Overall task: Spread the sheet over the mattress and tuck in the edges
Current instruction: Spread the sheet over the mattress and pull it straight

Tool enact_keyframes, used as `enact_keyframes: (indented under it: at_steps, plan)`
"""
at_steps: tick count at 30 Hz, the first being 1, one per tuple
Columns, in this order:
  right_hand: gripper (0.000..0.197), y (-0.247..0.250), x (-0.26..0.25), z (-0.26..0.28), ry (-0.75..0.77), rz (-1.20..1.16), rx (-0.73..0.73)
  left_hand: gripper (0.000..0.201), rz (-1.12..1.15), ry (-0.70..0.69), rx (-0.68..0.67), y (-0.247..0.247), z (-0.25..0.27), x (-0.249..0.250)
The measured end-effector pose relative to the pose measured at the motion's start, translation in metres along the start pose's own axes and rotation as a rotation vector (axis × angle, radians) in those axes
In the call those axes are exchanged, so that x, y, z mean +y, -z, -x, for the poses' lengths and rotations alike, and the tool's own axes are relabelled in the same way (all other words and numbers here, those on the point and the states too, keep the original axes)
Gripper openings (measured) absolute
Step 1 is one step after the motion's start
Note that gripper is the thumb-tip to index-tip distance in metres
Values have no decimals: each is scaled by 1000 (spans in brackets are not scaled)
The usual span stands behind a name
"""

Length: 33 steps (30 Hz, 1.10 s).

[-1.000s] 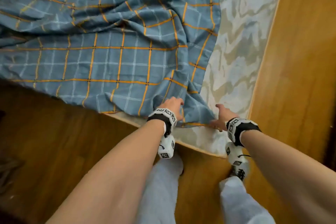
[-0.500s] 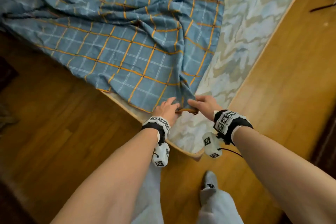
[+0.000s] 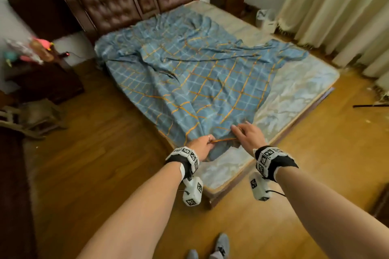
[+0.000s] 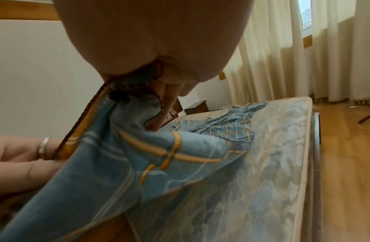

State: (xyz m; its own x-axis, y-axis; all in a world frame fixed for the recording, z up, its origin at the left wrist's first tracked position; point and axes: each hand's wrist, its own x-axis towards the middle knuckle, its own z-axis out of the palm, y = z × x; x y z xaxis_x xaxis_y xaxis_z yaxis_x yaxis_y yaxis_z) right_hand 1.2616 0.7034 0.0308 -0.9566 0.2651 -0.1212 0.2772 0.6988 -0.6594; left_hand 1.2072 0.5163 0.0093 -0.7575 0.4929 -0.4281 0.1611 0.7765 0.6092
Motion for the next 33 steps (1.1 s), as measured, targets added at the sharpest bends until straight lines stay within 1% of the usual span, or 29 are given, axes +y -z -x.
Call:
enact_keyframes:
  at_steps: [3,5,6,8,10,12,13,15,17,21,24,26,28,29,31,33]
  plan:
    - [50,-4,10,25,-49,-50,-29,16,4,-17,-24,-12,24,-3]
    - [53,-5,20,40,-81,-77,-61,17,-30,-12,-2,-21,36,-8]
    - [56,-4,25,53,-97,-53,-98,17,-34,3,22,-31,48,-10]
    - [59,-1,32,69,-117,60,-180,16,-59,40,49,-41,58,-17]
    - [59,4,47,89,-124,222,-265,17,-112,92,47,-55,76,-19]
    - [68,9,67,104,-115,338,-375,17,-154,120,25,-68,91,-17]
    - [74,10,78,111,-102,379,-431,18,-170,128,2,-76,98,-15]
    - [78,15,100,121,-93,439,-515,20,-187,144,-48,-96,110,-7]
    - [77,25,122,136,-119,493,-574,21,-208,163,-117,-126,118,6]
    - [73,37,174,183,-200,521,-672,19,-209,199,-315,-197,131,27]
    - [71,28,212,215,-302,467,-763,18,-254,226,-429,-237,140,31]
    - [63,24,231,234,-407,398,-814,20,-323,242,-513,-251,143,33]
    - [53,31,238,243,-489,282,-818,29,-349,244,-503,-253,137,39]
    - [50,37,239,243,-486,249,-804,31,-334,243,-466,-249,132,45]
    - [45,60,232,235,-447,239,-721,31,-291,220,-348,-233,119,67]
    - [39,87,223,218,-436,193,-605,31,-266,166,-247,-209,106,97]
